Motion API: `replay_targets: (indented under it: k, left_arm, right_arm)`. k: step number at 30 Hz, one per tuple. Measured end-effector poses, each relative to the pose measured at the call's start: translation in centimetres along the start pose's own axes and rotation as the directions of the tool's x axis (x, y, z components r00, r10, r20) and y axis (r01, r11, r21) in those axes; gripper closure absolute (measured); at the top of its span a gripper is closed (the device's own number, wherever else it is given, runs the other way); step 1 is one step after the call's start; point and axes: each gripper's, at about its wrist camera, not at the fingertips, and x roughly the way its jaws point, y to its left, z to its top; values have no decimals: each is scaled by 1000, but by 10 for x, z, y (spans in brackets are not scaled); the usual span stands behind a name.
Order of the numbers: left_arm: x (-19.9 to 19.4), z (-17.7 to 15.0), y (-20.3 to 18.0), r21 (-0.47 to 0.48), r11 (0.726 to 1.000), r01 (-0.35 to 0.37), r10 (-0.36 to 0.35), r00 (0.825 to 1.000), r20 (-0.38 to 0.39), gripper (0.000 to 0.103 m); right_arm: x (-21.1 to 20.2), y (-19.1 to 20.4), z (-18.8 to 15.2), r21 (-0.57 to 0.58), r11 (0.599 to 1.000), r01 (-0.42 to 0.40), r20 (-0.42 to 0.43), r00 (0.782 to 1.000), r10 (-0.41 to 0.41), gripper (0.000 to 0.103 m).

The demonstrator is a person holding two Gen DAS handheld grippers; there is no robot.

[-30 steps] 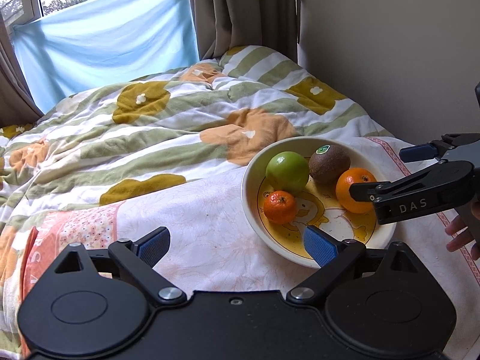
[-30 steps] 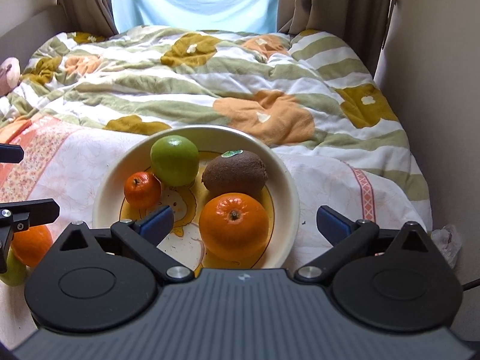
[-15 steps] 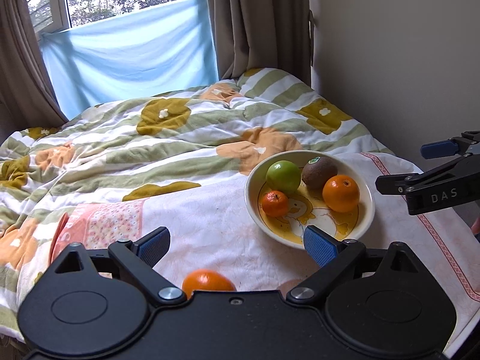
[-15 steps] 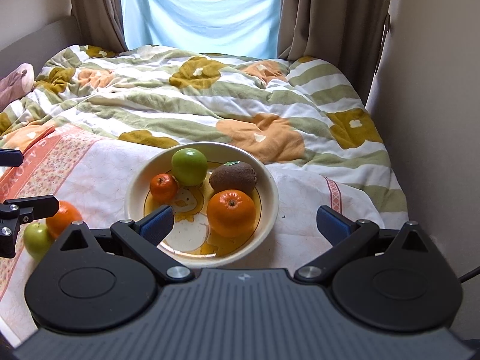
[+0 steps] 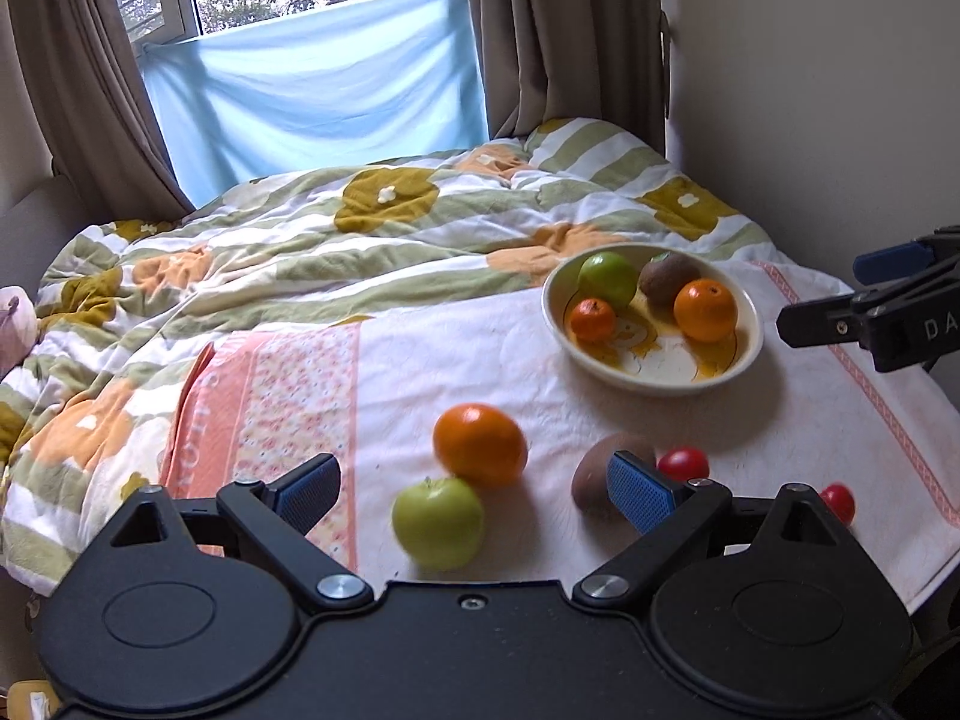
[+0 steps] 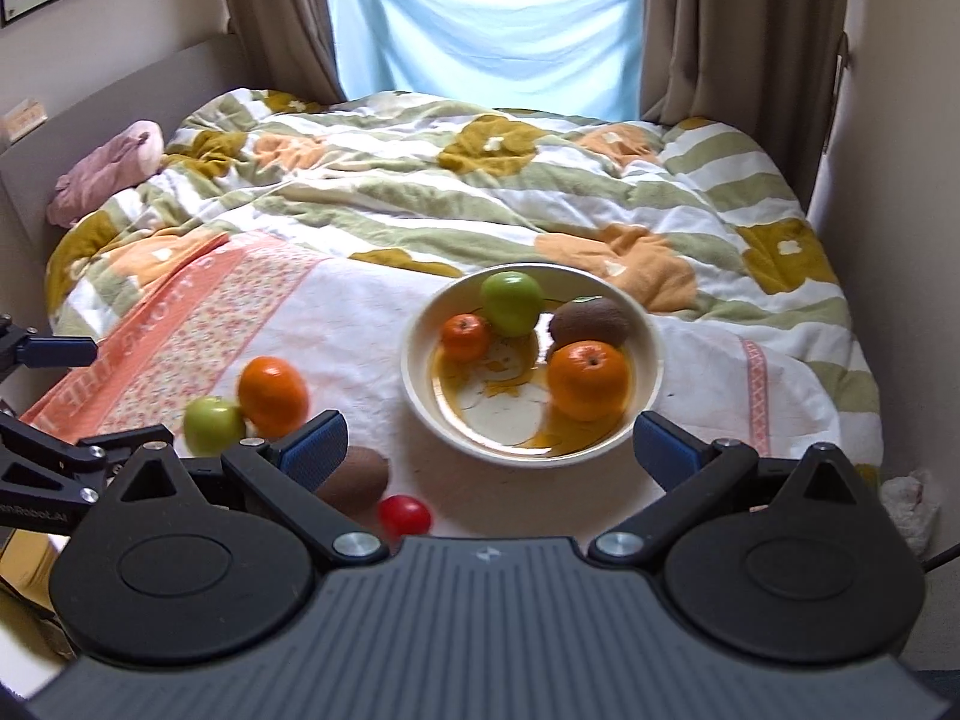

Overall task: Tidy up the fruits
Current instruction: 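Withdraw both grippers from the bowl toward the remaining apple and kiwi, then grasp the green apple with left gripper while right gripper grasps the kiwi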

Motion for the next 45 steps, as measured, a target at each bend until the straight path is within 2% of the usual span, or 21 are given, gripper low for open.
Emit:
replay_targets:
  k: [8, 15, 24, 37, 41, 45]
  left_arm:
    - [2, -17, 24, 34, 999, 7, -6, 1000, -28, 5]
    - [32, -24, 48, 41, 995, 90, -87, 993, -79, 6]
    - [78, -28, 53, 46, 980, 192, -184, 973, -139, 16]
    - [113, -26, 53, 17, 967, 256, -249, 953, -174, 30]
    - [118, -29, 52, 18, 963, 268, -260, 946, -194, 42]
    - [118, -31, 54, 17, 961, 277, -269, 945, -185, 42]
  right_arm:
    - [13, 40, -10, -24, 999, -34, -26, 999, 34, 0]
    - [43, 67, -22, -47, 999, 1, -64, 998, -4, 0]
    - [76, 80, -36, -81, 997, 2, -107, 994, -11, 0]
    - [107, 87, -40, -99, 995, -6, -144, 990, -8, 0]
    - [113, 88, -39, -96, 995, -14, -151, 988, -1, 0]
    - [120, 90, -39, -95, 995, -22, -161, 987, 7, 0]
